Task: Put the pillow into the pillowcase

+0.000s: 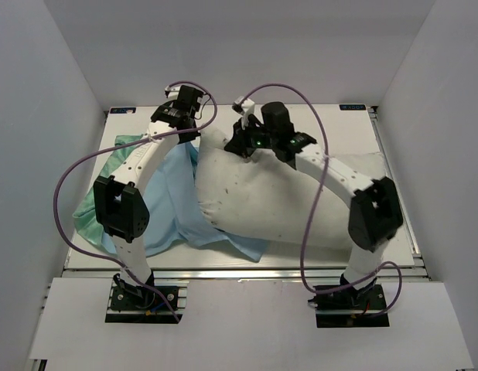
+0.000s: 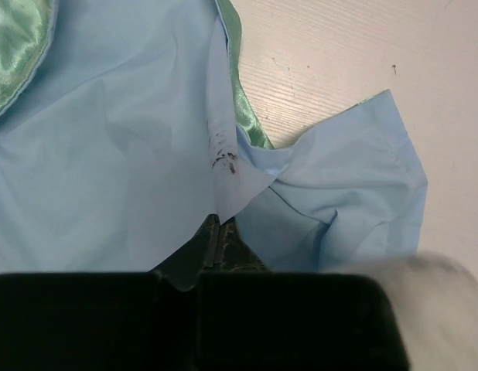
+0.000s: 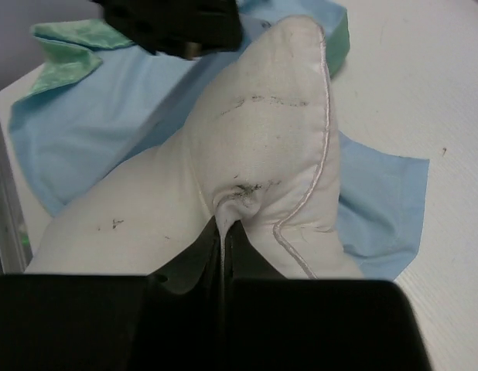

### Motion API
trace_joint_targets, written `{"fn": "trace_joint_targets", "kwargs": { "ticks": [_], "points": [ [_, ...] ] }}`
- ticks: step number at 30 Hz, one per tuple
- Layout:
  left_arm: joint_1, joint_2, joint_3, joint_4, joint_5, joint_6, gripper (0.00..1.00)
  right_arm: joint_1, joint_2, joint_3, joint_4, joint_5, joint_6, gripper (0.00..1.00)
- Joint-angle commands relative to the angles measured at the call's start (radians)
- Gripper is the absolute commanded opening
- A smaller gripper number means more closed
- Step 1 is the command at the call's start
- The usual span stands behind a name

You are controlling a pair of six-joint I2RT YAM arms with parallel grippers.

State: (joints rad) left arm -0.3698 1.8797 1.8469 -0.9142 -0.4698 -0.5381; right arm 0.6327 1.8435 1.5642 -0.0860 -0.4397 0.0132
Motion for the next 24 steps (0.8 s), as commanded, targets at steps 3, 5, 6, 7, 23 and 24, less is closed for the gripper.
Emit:
{"fn": "trace_joint_targets", "kwargs": {
  "ticks": [3,5,6,7,23,24],
  "points": [
    [0.006,-0.011,0.075,0.018,0.010,0.009,0.00,0.036,-0.171,-0.164,0.160,-0.151,0.002,0.00],
    [0.006,-0.028,0.075,0.038,0.037,0.017,0.00,0.047,-0.156,-0.165,0.138,-0.189,0.013,0.00],
    [0.006,-0.033,0.071,0.046,0.042,0.018,0.00,0.051,-0.127,-0.162,0.131,-0.195,0.016,0.00],
    [0.006,-0.040,0.072,0.052,0.045,0.017,0.00,0.067,-0.112,-0.159,0.120,-0.197,0.021,0.00],
    [0.006,-0.148,0.077,0.181,0.164,0.101,0.00,0.203,0.109,-0.115,0.046,-0.211,-0.027,0.00],
    [0.006,-0.163,0.058,0.201,0.181,0.107,0.00,0.203,0.124,-0.099,0.040,-0.211,-0.027,0.00]
  ]
}}
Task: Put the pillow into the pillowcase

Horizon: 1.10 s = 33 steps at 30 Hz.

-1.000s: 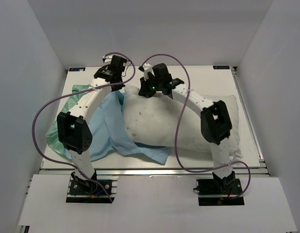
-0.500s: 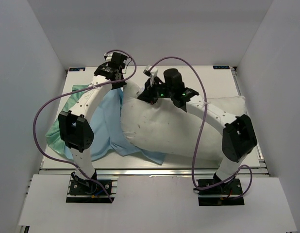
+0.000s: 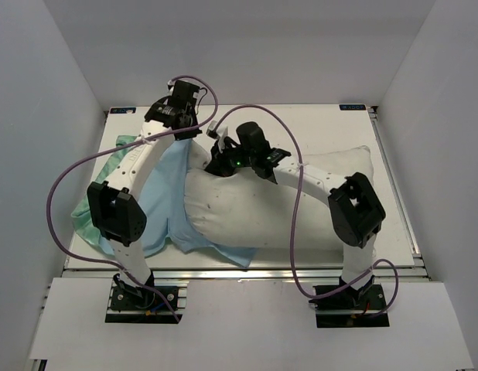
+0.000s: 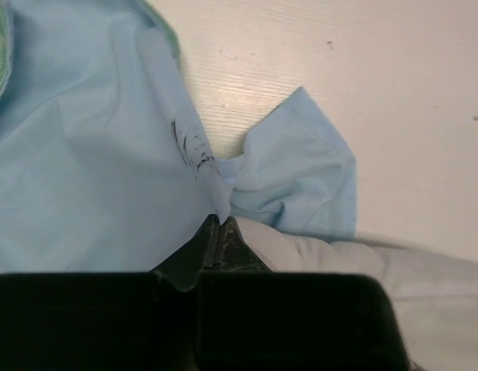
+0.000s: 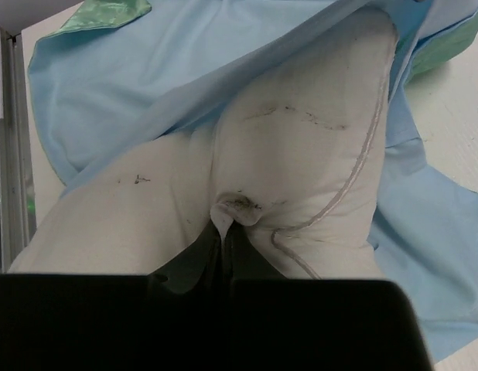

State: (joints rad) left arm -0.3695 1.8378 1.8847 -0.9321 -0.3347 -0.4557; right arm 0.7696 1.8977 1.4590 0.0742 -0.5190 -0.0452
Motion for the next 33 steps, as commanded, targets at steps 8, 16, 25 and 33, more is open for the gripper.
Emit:
{"fn": "trace_joint_targets", "kwargs": {
  "ticks": [8,16,25,33],
  "points": [
    [-0.011,-0.352,-0.228,0.372,0.295,0.049,0.00,0.036,0.170,0.191,0.029,0.008,0.186,0.00],
    [-0.016,-0.491,-0.527,0.409,0.422,-0.061,0.00,-0.124,0.136,0.181,0.367,0.163,0.514,0.00],
    [-0.092,-0.494,-0.648,0.426,0.479,-0.109,0.00,-0.144,0.199,0.302,0.280,0.631,0.617,0.00],
    [-0.098,-0.469,-0.595,0.379,0.424,-0.100,0.68,-0.164,0.273,0.299,0.151,0.587,0.535,0.33]
  ]
}}
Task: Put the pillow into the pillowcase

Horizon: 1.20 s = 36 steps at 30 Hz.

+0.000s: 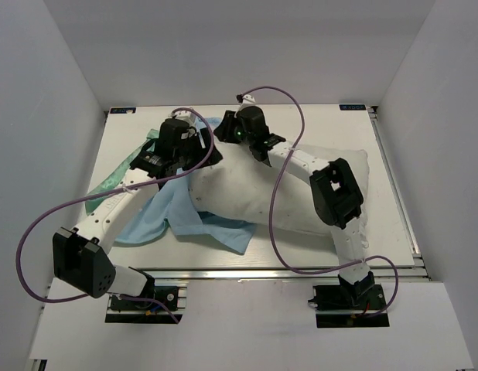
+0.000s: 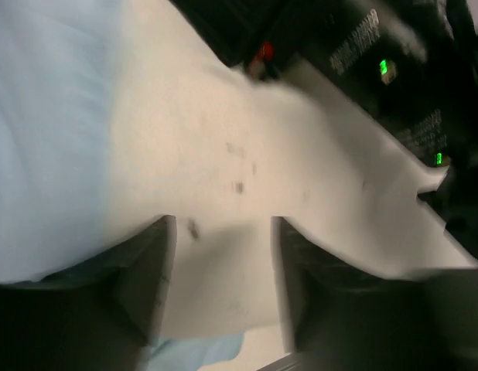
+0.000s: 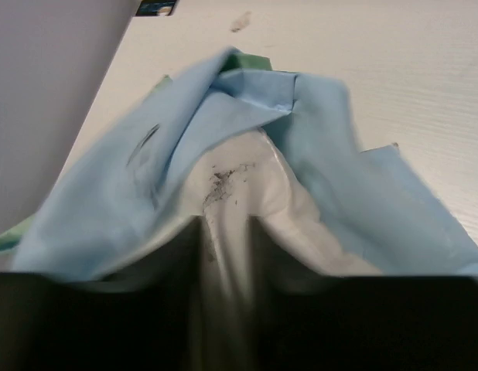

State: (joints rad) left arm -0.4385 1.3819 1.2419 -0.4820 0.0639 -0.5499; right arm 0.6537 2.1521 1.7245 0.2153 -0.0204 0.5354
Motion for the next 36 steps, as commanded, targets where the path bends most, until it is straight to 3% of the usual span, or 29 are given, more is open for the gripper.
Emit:
{"fn": "trace_joint_targets", "kwargs": {
  "ticks": [1,2,3,7,9,15,17,20,22,26,32,36],
  "points": [
    [-0.029,-0.014,0.060,-0.092,-0.025,-0.002,0.85,-0.052,-0.007,0.015,-0.007,0.068,-0.057,0.49],
    [-0.029,-0.015,0.091,-0.142,-0.047,-0.001,0.96,-0.058,-0.023,0.009,-0.019,0.051,-0.090,0.54],
    [-0.029,-0.021,0.102,-0.164,-0.068,0.002,0.98,-0.063,-0.041,0.007,-0.043,0.027,-0.113,0.58],
    [-0.029,-0.110,0.062,-0.228,-0.180,-0.041,0.98,-0.065,-0.191,-0.019,-0.174,-0.062,-0.238,0.74],
    [-0.029,-0.177,0.000,-0.273,-0.234,-0.083,0.98,-0.065,-0.282,-0.072,-0.214,-0.105,-0.299,0.89],
    [-0.029,-0.309,-0.162,-0.391,-0.297,-0.183,0.97,-0.055,-0.477,-0.178,-0.394,-0.283,-0.475,0.89],
    [-0.029,-0.329,-0.234,-0.389,-0.297,-0.200,0.90,0.007,-0.523,-0.222,-0.450,-0.286,-0.659,0.89],
    [-0.029,-0.340,-0.303,-0.334,-0.262,-0.209,0.82,0.148,-0.616,-0.354,-0.468,-0.078,-0.843,0.89],
    [-0.029,-0.327,-0.331,-0.294,-0.234,-0.209,0.79,0.194,-0.661,-0.431,-0.464,-0.023,-0.876,0.89],
    [-0.029,-0.278,-0.334,-0.224,-0.217,-0.212,0.71,0.211,-0.679,-0.480,-0.467,-0.116,-0.845,0.89],
    [-0.029,-0.228,-0.352,-0.162,-0.234,-0.203,0.54,0.238,-0.595,-0.520,-0.354,-0.156,-0.917,0.89],
    [-0.029,-0.176,-0.311,-0.201,-0.285,-0.203,0.34,0.236,-0.500,-0.487,-0.317,-0.167,-0.936,0.89]
  ]
}}
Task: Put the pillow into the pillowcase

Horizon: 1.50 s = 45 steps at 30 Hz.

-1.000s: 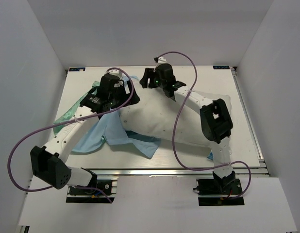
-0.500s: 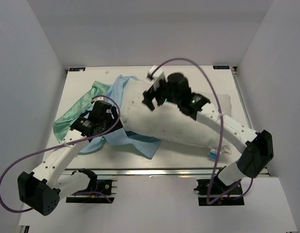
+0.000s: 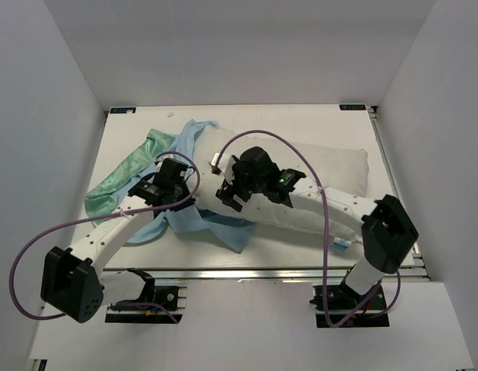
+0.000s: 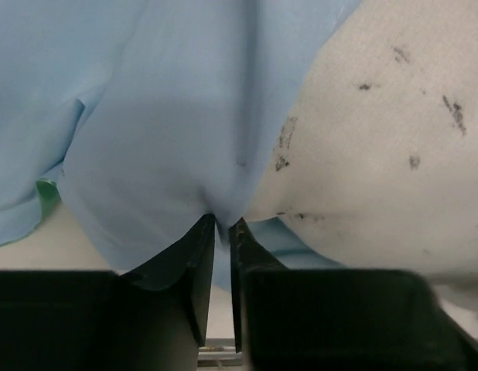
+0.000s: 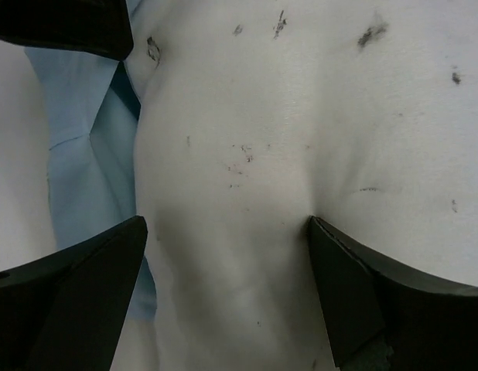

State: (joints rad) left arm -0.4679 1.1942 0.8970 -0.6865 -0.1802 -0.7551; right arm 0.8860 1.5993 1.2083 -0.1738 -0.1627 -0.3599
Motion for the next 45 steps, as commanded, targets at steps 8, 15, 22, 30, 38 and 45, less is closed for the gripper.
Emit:
{"fn": "trace_joint_targets", "kwargs": {
  "ticks": [8,15,22,30,38,45],
  "points": [
    [-0.002,-0.022,0.152,-0.117,0.019,0.042,0.00,0.005,0.119,0.024,0.265,0.093,0.136,0.00],
    [-0.014,-0.119,0.235,-0.084,0.287,0.108,0.00,0.010,0.062,0.011,0.520,0.242,0.380,0.00],
    [-0.069,-0.105,0.244,-0.004,0.487,0.122,0.00,0.013,0.091,0.030,0.660,0.345,0.565,0.00],
    [-0.176,-0.032,0.180,0.009,0.484,0.082,0.16,0.021,0.137,-0.088,0.763,0.223,0.756,0.00],
    [-0.176,-0.021,0.292,-0.111,0.205,0.076,0.66,-0.005,-0.111,-0.136,0.391,0.291,0.704,0.73],
    [-0.170,0.082,0.515,-0.214,-0.111,0.022,0.76,-0.140,-0.176,0.020,0.013,0.344,0.653,0.89]
  ]
}}
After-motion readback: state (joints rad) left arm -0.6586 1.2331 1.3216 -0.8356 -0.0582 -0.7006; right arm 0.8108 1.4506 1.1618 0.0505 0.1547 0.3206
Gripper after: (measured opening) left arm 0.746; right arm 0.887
